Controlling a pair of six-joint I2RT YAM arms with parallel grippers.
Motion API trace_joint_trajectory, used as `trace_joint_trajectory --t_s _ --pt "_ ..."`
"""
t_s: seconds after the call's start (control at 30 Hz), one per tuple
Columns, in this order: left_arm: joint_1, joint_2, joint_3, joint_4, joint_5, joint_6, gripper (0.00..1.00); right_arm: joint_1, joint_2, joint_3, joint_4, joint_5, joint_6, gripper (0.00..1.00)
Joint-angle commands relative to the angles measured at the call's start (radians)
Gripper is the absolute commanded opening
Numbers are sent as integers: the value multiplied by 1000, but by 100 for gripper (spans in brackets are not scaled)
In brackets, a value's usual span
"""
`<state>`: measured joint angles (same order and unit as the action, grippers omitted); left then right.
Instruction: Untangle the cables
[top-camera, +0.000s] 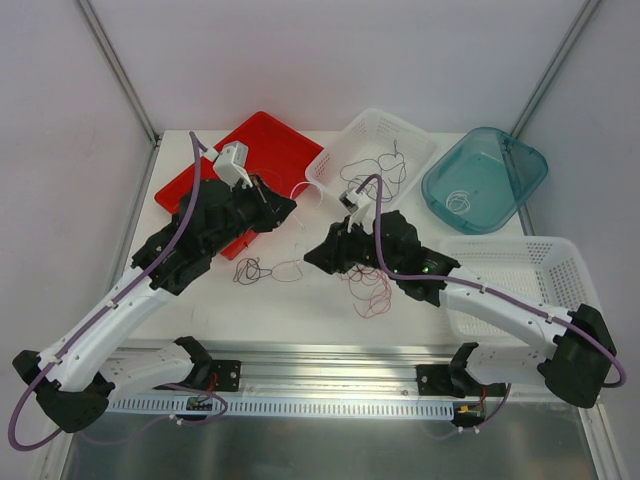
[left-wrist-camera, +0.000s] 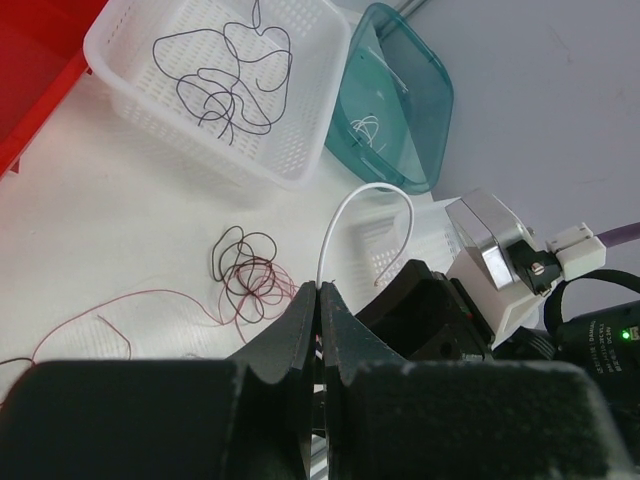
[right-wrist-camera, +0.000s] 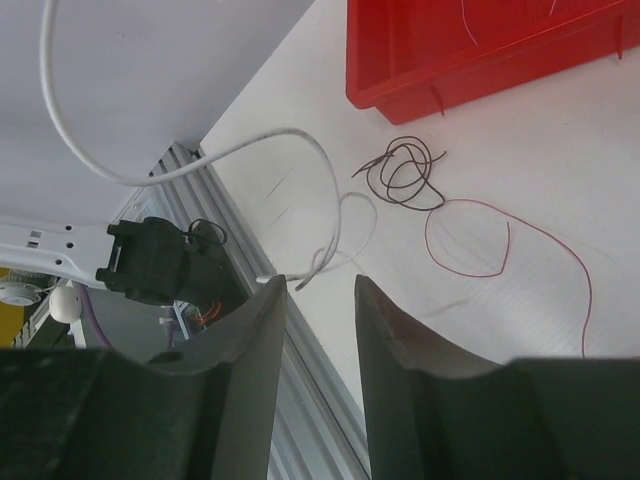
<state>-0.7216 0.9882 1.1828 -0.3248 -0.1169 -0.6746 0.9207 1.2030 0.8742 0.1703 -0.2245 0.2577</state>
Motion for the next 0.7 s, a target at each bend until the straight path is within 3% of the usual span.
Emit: trace_joint_trajectory --t_s 0.0,0.2,0.67 --pt "-15 1 3 52 -9 -20 0 6 -28 23 37 36 -3 37" --pt "-24 4 5 56 -4 -25 0 6 21 52 60 53 41 48" --pt "-41 15 -9 70 8 -31 0 4 55 71 101 59 75 48"
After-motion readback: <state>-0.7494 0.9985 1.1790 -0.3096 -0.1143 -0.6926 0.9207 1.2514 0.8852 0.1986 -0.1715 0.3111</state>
